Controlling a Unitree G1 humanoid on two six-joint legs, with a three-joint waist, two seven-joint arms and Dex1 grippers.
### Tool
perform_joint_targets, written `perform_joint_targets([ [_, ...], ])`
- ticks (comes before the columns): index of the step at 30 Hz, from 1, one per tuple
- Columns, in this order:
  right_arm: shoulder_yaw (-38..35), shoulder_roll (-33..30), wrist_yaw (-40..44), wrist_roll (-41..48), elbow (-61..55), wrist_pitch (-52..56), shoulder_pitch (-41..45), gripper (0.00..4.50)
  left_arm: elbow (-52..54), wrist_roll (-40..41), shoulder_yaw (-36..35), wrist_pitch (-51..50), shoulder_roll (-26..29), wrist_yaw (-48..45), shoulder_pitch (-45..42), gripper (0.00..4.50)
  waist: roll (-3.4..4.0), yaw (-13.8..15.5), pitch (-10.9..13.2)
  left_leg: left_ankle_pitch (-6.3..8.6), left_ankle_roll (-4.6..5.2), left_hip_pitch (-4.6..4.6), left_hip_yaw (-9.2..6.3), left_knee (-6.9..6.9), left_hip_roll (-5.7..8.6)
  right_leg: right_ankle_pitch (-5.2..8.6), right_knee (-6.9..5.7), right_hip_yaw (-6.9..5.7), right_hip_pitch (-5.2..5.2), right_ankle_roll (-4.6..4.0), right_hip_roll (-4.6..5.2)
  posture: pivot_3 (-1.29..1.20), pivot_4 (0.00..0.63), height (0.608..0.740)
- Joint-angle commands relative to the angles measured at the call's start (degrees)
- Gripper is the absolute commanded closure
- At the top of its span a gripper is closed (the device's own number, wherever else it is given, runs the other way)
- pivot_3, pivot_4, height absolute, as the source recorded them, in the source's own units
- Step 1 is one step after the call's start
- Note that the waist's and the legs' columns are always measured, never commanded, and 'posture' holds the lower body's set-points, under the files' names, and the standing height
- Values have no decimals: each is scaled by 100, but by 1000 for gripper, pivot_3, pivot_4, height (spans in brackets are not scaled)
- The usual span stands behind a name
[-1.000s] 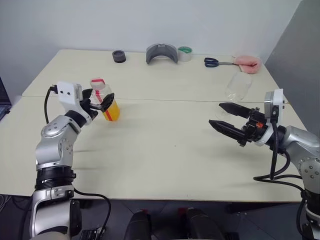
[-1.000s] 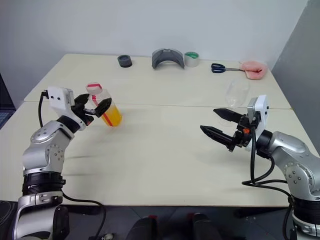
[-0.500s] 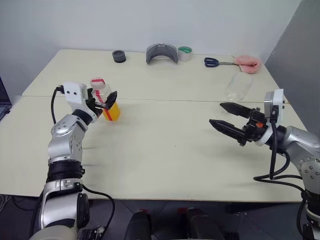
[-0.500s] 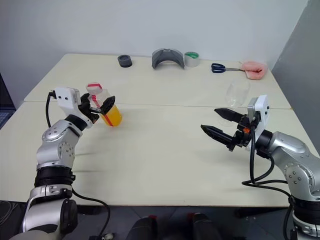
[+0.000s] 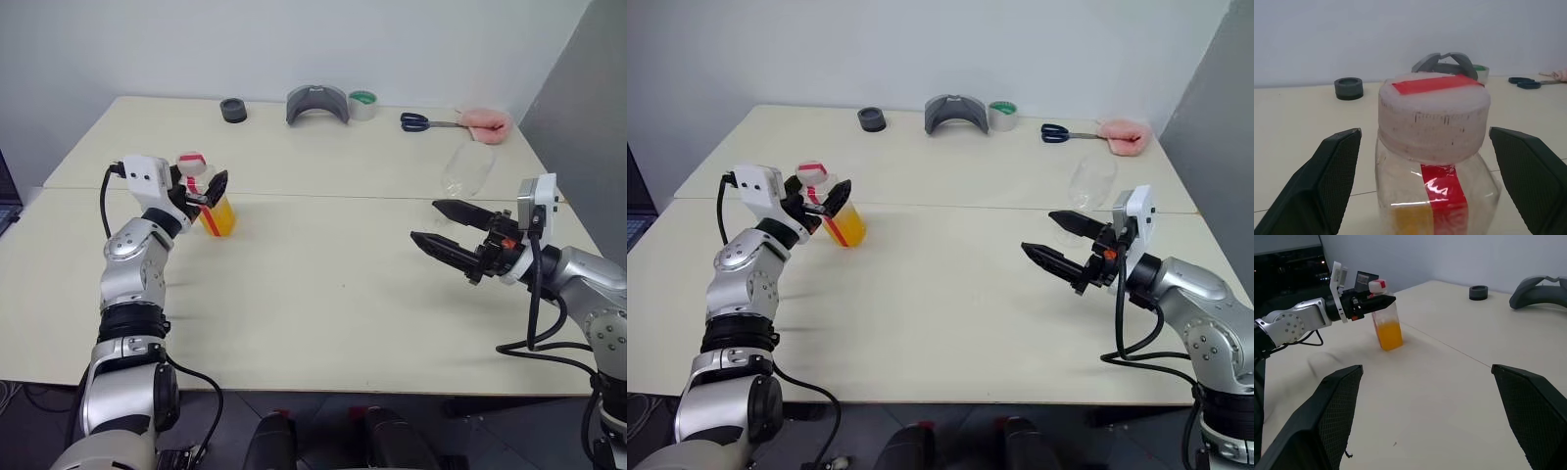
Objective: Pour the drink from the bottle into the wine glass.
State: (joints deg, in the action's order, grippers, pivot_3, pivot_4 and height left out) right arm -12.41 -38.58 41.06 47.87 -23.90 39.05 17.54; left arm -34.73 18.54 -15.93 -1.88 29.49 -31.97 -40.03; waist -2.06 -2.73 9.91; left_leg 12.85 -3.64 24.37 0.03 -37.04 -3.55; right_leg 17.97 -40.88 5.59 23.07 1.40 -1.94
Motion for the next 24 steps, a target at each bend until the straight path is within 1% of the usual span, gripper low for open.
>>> perform_joint_targets([
  [1,-223,-64,-26,18,-222,-146,58,0,-66,-95,11,210,44,-38,-178,13,0,0,0,0,0,0,0,0,0,0,0,0,0,0,0,0,150,740],
  [11,-221,-57,-85,-4,-200,-177,66,0,-306,-156,19,324,48,-56,-290,13,0,-1,0,0,0,1,0,0,0,0,0,0,0,0,0,0,150,740],
  [14,-227,-69,-101,8,-189,-183,72,0,-333,-180,42,314,59,-82,-283,634,0,-1,0,0,0,1,-1,0,0,0,0,-1,0,0,0,0,150,740],
  [19,-250,-66,-150,32,-174,-186,95,0,-326,-214,37,290,75,-116,-261,2203,0,-1,0,0,0,1,0,0,0,0,0,-1,0,0,0,0,150,740],
  [20,-248,-64,-155,30,-172,-191,95,0,-325,-217,32,292,76,-121,-259,2409,0,-1,0,0,0,1,0,0,0,0,0,-1,0,0,0,0,150,740],
  [24,-233,-62,-167,10,-161,-215,101,0,-321,-235,20,298,79,-117,-257,2473,0,-1,0,0,0,2,-1,0,0,0,0,-2,0,0,0,0,150,740],
])
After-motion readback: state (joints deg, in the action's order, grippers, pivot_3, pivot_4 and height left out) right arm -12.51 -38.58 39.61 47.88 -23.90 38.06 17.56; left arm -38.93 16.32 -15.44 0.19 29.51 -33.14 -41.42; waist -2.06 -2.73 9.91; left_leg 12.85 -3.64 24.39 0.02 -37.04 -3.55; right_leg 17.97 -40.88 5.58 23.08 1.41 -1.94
